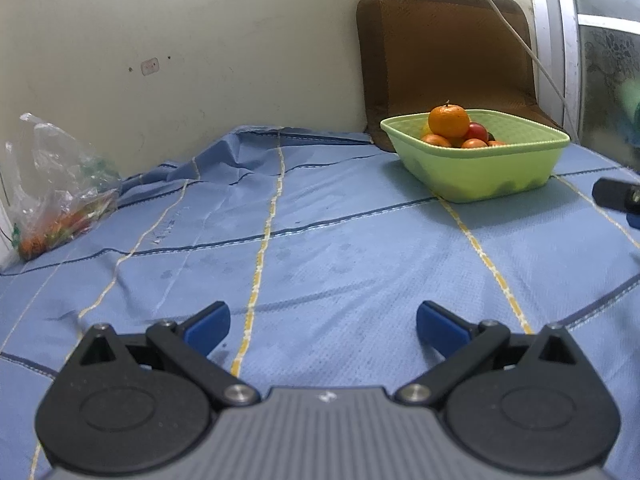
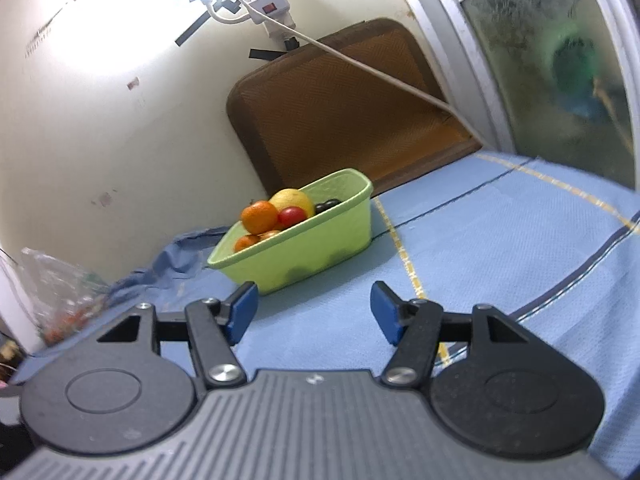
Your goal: Organize fruits
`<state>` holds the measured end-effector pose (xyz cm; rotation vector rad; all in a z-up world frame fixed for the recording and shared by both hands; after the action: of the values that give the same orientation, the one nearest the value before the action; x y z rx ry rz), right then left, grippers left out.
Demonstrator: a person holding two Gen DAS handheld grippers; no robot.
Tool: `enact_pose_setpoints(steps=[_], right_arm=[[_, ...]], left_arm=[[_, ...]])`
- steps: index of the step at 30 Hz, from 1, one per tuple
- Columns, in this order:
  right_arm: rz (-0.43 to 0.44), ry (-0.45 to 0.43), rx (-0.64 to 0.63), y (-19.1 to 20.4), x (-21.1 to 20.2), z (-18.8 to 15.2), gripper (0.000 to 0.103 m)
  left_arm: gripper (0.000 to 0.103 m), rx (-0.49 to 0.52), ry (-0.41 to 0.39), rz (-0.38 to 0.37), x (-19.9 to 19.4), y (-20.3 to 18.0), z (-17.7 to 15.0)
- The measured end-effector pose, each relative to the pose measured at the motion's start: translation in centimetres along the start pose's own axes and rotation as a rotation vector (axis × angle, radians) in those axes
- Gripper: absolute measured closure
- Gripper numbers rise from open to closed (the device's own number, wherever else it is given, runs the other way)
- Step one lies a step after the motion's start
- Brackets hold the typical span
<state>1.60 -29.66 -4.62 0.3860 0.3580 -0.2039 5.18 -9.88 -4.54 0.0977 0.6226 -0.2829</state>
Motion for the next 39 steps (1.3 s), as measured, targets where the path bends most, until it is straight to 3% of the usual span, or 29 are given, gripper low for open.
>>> enact_pose_setpoints(steps=[5,11,16,23,39], right_arm=[[-0.056,-0.012,-0.030,0.9,1.1,0.6,0.038],[-0.110,-0.093,-0.088,2.2,2.4,1.5,0.037],[-0.088,-0.012,-0.039,1.0,3.6,1.6,0.036],[-0.080,-0.032,-0.001,0.8,2.9,1.6,0.029],[-0.061,-0.052,0.012,0.7,2.3,1.6,0.027]], left_arm=[[0.000,-0.033,-0.011,-0.037,1.7,0.2,1.7],[0.000,-0.043,-0.029,-0.051,3.2,0.2,3.2],[0.000,-0.042,-0.022,-0.079,3.3,0.0,3.1],[0.000,-0.023,-0.029,-0.086,3.0,-0.2,3.0],[0.000,-0.029,-0.023,-0.094,3.0,-0.2,2.8]])
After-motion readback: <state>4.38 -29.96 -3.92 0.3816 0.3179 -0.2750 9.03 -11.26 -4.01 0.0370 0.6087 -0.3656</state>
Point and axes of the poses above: each gripper's, at about its wrist camera, not at the fingertips, and x roughly the way its jaws point, y to its left, z to its top, the point moved 6 cm from there along x, roughly the way its jaws point, and after that the axes turned 15 degrees about -z, right-handed, at the moved point
